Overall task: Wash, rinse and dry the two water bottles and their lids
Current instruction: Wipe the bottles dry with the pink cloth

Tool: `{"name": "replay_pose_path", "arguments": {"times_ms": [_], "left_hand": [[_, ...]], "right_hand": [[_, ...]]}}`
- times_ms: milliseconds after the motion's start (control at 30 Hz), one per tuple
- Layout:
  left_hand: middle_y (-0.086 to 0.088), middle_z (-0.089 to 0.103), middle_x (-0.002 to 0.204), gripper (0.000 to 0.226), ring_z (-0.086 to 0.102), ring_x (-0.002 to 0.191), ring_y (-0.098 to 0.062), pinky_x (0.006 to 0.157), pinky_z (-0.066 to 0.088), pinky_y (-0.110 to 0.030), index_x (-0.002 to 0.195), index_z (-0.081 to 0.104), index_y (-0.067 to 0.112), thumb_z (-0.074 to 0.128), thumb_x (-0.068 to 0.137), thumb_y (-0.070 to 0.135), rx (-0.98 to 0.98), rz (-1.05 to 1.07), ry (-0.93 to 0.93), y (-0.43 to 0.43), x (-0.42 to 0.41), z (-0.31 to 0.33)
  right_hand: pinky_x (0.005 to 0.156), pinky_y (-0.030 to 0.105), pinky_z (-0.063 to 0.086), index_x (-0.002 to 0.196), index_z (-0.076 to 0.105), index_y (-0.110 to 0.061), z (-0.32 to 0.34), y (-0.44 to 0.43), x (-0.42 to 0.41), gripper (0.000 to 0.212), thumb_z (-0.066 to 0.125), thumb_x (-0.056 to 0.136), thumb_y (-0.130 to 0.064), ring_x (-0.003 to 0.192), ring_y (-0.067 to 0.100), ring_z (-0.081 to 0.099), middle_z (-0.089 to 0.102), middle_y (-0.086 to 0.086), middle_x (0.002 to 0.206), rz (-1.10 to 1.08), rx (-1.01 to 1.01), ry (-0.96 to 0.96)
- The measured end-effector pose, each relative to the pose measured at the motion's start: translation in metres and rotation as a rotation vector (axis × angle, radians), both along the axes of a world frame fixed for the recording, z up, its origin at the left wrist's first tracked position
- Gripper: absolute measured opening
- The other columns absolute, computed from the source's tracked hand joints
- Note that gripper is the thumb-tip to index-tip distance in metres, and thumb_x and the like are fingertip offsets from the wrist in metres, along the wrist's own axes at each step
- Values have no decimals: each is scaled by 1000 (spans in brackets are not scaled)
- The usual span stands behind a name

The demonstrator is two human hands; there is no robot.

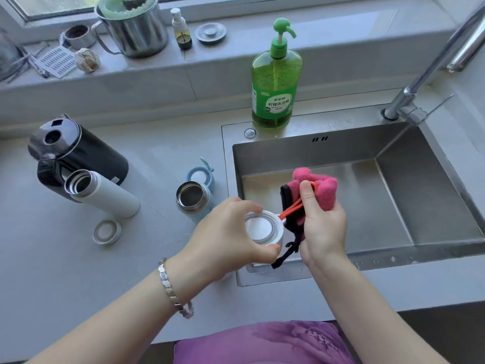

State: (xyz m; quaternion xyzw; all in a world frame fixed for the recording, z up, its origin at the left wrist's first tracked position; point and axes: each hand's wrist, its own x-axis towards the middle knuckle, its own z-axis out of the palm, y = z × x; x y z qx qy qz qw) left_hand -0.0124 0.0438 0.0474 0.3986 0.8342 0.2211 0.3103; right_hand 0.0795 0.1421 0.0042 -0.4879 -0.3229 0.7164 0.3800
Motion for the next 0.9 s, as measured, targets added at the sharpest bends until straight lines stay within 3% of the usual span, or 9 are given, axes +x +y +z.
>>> {"name": "replay_pose_path", "arguments": {"times_ms": [67, 167, 300, 367, 467, 633, 900], "left_hand": [[16, 50, 97, 58, 49, 98, -5, 80, 40, -20, 118, 57, 31, 74, 63, 43, 6, 33, 59, -3, -5, 2], [16, 51, 103, 58, 48, 103, -8, 81, 42, -24, 117, 57, 32, 73, 63, 46, 29, 93, 158, -16, -14, -1], [21, 49, 102, 73, 48, 106, -7, 83, 37, -21, 115, 60, 29, 59, 49, 60, 115, 237, 243, -60, -36, -9], [20, 50, 99, 71, 49, 101, -3, 82, 34, -17, 112, 61, 25, 63, 49, 57, 174, 373, 258, -92, -52, -12], [14, 52, 105, 65, 50, 106, -8, 83, 34, -19, 115, 60, 20, 84, 56, 37, 107, 537, 281, -144, -76, -35], [-3, 62, 113, 72, 55, 108, -27, 87, 43, -34, 121, 58, 14, 86, 57, 28, -48, 654, 275, -204, -106, -109], [-1, 61, 109, 50, 52, 106, -25, 77, 35, -24, 108, 61, 15, 82, 63, 21, 31, 758, 236, -224, -135, -161]], "right_hand": [[64, 28, 56, 79, 66, -14, 1, 0, -1, 5, 67, 82, -11, 64, 15, 66, 70, -2, 66, 19, 35, -41], [63, 25, 56, 76, 66, -6, 0, 1, 0, 7, 72, 77, -4, 59, 15, 66, 70, 3, 67, 247, 130, -142], [57, 8, 46, 80, 65, -11, -2, 6, 4, 11, 74, 76, -17, 55, -1, 58, 65, -6, 66, 518, 345, -361], [54, 6, 42, 84, 65, -16, -4, 10, 4, 12, 73, 78, -24, 54, -6, 55, 65, -7, 69, 595, 388, -459], [59, 13, 45, 87, 66, -21, -12, 9, -5, 10, 69, 81, -28, 66, 2, 60, 67, -6, 75, 722, 394, -575], [78, 29, 48, 95, 66, -25, -33, -6, -21, 17, 67, 81, -33, 85, 15, 65, 70, -2, 88, 875, 403, -692], [74, 32, 43, 96, 66, -22, -43, -23, -27, 18, 65, 83, -33, 84, 18, 61, 68, 1, 88, 863, 437, -790]]}}
